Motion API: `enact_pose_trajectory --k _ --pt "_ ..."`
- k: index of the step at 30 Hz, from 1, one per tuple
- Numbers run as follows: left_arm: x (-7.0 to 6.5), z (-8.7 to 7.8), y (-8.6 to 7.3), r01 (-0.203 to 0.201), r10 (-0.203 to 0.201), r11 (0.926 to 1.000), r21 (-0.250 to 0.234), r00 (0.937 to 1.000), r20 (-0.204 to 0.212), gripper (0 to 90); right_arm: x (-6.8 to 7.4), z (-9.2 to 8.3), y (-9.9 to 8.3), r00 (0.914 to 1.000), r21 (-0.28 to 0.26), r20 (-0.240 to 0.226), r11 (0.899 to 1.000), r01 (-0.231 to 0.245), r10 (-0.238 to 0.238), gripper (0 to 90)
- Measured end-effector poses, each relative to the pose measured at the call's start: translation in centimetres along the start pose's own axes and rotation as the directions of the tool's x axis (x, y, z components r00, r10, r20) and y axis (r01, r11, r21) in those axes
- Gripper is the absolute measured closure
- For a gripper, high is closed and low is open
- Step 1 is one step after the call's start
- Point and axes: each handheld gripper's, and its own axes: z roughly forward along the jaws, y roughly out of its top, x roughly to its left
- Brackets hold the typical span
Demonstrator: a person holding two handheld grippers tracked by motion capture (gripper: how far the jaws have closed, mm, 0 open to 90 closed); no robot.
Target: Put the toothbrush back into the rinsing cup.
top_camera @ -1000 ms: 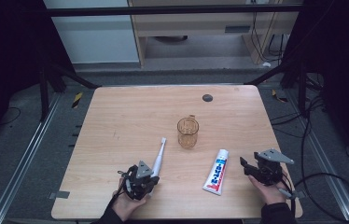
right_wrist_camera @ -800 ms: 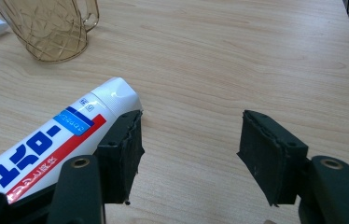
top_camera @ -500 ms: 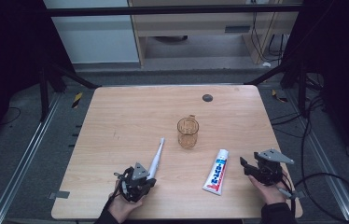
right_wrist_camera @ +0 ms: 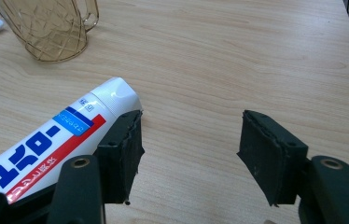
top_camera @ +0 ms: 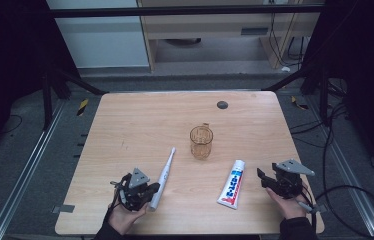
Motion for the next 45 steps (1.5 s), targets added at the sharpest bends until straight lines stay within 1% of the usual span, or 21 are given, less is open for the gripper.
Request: enact_pose_trajectory --k 2,3,5,9,12,16,19,20,23,25,26,30,31,32,33,35,38,39,40,41,45 --pt "0.6 -0.2 0.3 0.012 -0.013 0.9998 -0.013 0.9997 -0.021 85.3 0.0 0.0 0.0 1.0000 0.001 0.000 1.000 0.001 -0.001 39.2" --pt "1.3 -0.3 0.5 0.023 -0.024 0.9995 -0.021 0.9991 -0.037 84.5 0.0 0.0 0.0 1.0000 0.000 0.000 1.000 0.001 -0.001 39.2" --pt "1.9 -0.3 0.9 0.036 -0.037 0.9990 -0.028 0.9981 -0.050 83.5 -0.1 0.0 0.0 1.0000 0.002 -0.001 1.000 -0.007 0.007 39.2" --pt "2.8 0.2 1.5 0.037 -0.040 0.9986 -0.038 0.9955 -0.086 78.1 -0.1 0.1 0.0 1.0000 0.000 0.003 1.000 -0.003 0.003 39.3" --pt "3.3 0.5 1.9 0.030 -0.033 0.9992 -0.026 0.9933 -0.111 73.8 -0.2 0.1 0.0 1.0000 -0.001 0.004 1.000 -0.001 0.001 39.2" --pt "3.7 0.9 2.4 0.016 -0.019 0.9997 -0.021 0.9908 -0.134 66.4 -0.2 0.1 0.0 1.0000 0.000 0.004 1.000 -0.003 0.003 39.1" --pt "3.9 1.1 2.7 0.014 -0.018 0.9995 -0.029 0.9913 -0.130 64.4 -0.3 0.1 0.1 1.0000 0.000 0.006 1.000 -0.003 0.003 39.0" --pt "4.0 1.3 3.0 0.020 -0.021 0.9998 -0.010 0.9918 -0.126 63.4 -0.3 0.1 0.1 1.0000 0.001 0.006 1.000 -0.006 0.006 39.0" --pt "4.3 1.6 3.4 0.033 -0.034 0.9994 -0.007 0.9889 -0.145 57.3 -0.3 0.1 0.1 1.0000 0.002 0.008 1.000 -0.004 0.004 38.9" --pt "4.5 1.7 3.7 0.043 -0.043 0.9991 -0.002 0.9877 -0.150 56.6 -0.3 0.1 0.1 1.0000 0.001 0.009 1.000 -0.002 0.002 38.9" --pt "4.5 1.7 3.7 0.043 -0.043 0.9991 -0.002 0.9877 -0.150 55.1 -0.3 0.1 0.1 0.9999 0.002 0.010 1.000 -0.003 0.003 38.8" --pt "4.9 1.8 4.3 0.059 -0.059 0.9982 -0.006 0.9865 -0.153 54.3 -0.3 0.1 0.1 0.9999 0.002 0.012 1.000 -0.003 0.003 38.8" --pt "5.0 1.8 4.4 0.064 -0.064 0.9979 -0.007 0.9867 -0.149 54.3 -0.3 0.1 0.1 0.9999 0.002 0.012 1.000 -0.003 0.003 38.8" --pt "5.2 1.8 4.8 0.069 -0.070 0.9976 -0.006 0.9885 -0.134 52.5 -0.4 0.1 0.1 0.9999 0.003 0.013 1.000 -0.002 0.002 38.8" --pt "5.3 1.8 5.0 0.070 -0.069 0.9976 -0.001 0.9877 -0.140 50.7 -0.4 0.1 0.1 0.9999 0.003 0.014 1.000 -0.004 0.004 38.8" --pt "5.4 1.9 5.3 0.069 -0.068 0.9976 0.008 0.9898 -0.125 48.5 -0.4 0.1 0.1 0.9999 0.003 0.015 1.000 -0.005 0.005 38.8" --pt "5.3 2.2 5.7 0.068 -0.065 0.9976 0.015 0.9911 -0.116 45.2 -0.4 0.1 0.1 0.9999 0.002 0.015 1.000 -0.005 0.005 38.7" --pt "5.4 2.5 6.0 0.067 -0.063 0.9971 0.036 0.9931 -0.098 42.8 -0.4 0.1 0.2 0.9999 0.002 0.015 1.000 -0.007 0.007 38.7" --pt "5.4 2.5 6.0 0.067 -0.063 0.9971 0.036 0.9931 -0.098 41.4 -0.4 0.1 0.2 0.9999 0.002 0.015 1.000 -0.007 0.007 38.7" --pt "5.3 2.8 6.2 0.079 -0.075 0.9957 0.048 0.9943 -0.076 40.8 -0.4 0.1 0.2 0.9998 0.002 0.016 1.000 -0.008 0.008 38.7" --pt "5.1 3.3 6.5 0.066 -0.061 0.9958 0.064 0.9949 -0.081 40.0 -0.4 0.1 0.2 0.9998 0.003 0.016 1.000 -0.013 0.013 38.7"
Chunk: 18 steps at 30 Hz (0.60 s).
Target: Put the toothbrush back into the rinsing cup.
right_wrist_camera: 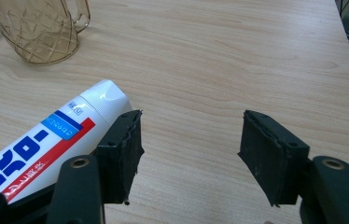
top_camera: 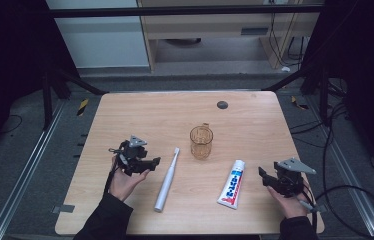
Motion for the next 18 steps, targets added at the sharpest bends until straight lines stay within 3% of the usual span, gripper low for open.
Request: enact_pose_trajectory --k 18 --pt "-2.2 2.0 1.1 -0.036 0.034 0.9980 0.053 0.9990 0.028 42.3 -0.2 0.1 0.0 1.0000 0.007 -0.006 1.000 0.005 -0.005 38.7"
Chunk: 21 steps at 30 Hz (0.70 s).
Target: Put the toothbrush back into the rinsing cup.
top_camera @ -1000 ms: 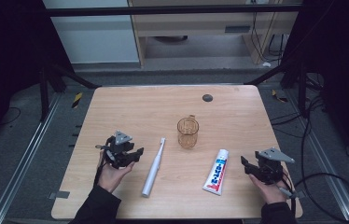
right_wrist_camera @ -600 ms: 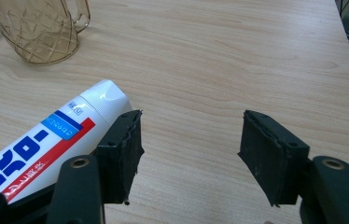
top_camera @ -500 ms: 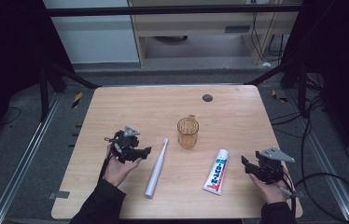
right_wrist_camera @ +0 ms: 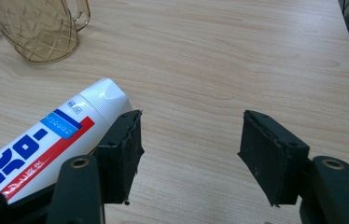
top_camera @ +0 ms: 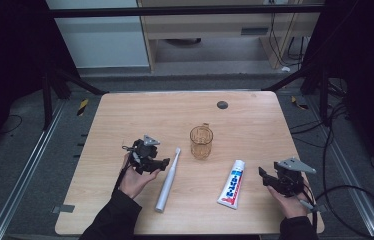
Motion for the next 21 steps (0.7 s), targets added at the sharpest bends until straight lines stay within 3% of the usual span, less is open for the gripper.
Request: enact_pose_trajectory --k 21 --pt "-1.4 2.2 0.1 -0.027 0.024 0.9953 0.093 0.9993 0.028 43.8 0.1 0.3 0.0 0.9999 0.019 -0.015 1.000 -0.002 0.003 38.8"
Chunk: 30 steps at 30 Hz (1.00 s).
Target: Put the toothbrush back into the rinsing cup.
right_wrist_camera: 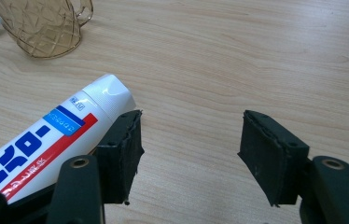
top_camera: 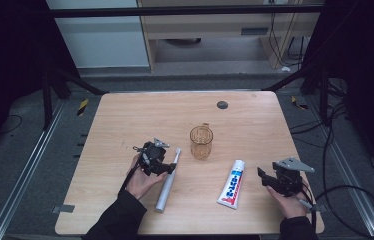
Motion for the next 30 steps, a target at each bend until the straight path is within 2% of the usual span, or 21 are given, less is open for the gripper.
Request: enact_pose_trajectory --k 7,12,30 --pt "-0.3 0.3 -0.1 -0.003 0.004 0.9996 0.027 1.0000 -0.002 46.1 0.1 0.0 0.0 1.0000 0.003 -0.005 1.000 0.005 -0.005 39.0" --pt "-0.6 0.9 -0.2 -0.005 0.005 0.9980 0.063 1.0000 0.001 48.4 0.1 0.0 0.0 1.0000 0.000 -0.006 1.000 0.008 -0.008 39.2" --pt "-1.2 2.1 -0.3 0.004 -0.004 0.9926 0.122 1.0000 -0.003 54.8 0.1 0.1 0.0 0.9999 0.014 -0.010 1.000 0.007 -0.007 39.4"
